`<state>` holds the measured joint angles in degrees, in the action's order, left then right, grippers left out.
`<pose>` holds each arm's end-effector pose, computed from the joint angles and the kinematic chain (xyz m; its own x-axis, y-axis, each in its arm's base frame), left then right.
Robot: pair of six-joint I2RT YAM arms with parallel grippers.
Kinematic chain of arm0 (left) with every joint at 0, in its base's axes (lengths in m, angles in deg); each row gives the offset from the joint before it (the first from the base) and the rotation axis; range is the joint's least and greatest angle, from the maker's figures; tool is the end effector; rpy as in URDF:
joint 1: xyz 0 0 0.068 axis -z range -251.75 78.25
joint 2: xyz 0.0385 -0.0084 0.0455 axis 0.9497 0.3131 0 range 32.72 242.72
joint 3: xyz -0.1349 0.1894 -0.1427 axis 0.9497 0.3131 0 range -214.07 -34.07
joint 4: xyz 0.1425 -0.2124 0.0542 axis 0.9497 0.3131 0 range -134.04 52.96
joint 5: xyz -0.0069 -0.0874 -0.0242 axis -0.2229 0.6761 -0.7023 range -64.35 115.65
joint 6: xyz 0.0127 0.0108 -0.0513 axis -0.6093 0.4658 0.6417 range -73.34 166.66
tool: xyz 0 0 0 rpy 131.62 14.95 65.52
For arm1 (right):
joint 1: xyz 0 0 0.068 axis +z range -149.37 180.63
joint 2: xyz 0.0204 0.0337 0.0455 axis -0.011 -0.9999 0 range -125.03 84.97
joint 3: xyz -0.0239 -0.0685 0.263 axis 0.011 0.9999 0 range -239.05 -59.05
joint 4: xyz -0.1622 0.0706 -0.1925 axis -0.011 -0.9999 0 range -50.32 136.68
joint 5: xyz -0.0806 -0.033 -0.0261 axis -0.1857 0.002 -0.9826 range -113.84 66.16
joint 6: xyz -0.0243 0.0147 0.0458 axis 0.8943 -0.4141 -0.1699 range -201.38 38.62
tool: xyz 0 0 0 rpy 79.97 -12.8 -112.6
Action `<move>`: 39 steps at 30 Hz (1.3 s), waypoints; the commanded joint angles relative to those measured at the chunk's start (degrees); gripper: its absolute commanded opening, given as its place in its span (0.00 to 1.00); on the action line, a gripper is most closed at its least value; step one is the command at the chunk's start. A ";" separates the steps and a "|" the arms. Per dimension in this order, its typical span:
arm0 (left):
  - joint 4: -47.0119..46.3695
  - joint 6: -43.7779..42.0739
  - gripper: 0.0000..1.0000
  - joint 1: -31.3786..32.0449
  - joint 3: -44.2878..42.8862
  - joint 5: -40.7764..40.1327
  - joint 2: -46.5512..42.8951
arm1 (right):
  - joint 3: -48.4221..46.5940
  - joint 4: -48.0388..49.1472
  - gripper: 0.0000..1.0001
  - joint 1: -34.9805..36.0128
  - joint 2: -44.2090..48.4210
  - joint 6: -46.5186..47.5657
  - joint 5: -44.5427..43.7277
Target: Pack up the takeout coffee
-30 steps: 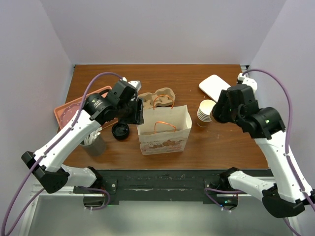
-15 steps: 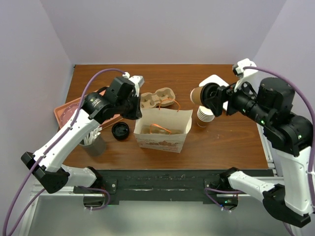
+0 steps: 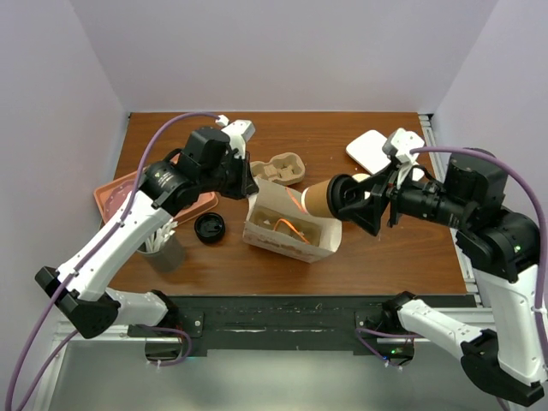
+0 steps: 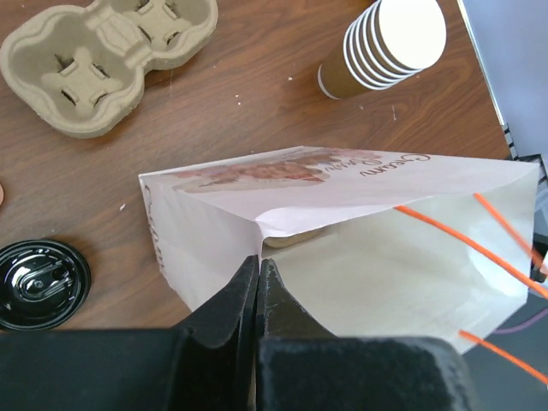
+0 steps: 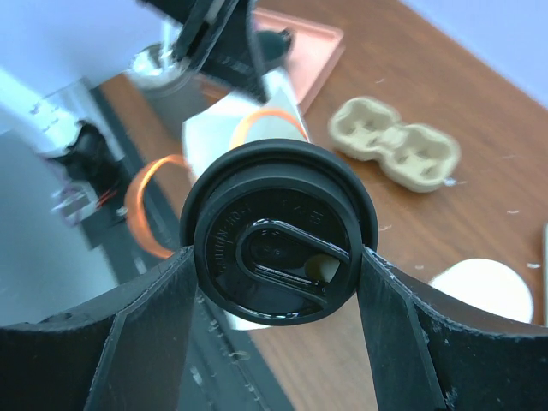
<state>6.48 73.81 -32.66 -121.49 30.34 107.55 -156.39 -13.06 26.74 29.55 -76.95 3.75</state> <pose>0.2026 -0.1683 0.4130 -0.7342 0.0104 -0.6788 0.3860 0.8289 -0.4048 0.0940 0.0646 0.5070 -0.2134 -0.1808 -0.9601 -0.8048 0.5896 0.0678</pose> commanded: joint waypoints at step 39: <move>-5.34 -0.96 0.00 -2.00 4.09 8.05 -5.74 | -6.20 2.18 0.27 29.25 -10.94 -6.98 -26.44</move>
<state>7.18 73.99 -34.21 -119.28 36.28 105.78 -163.19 -12.65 52.51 17.48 -81.91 -10.00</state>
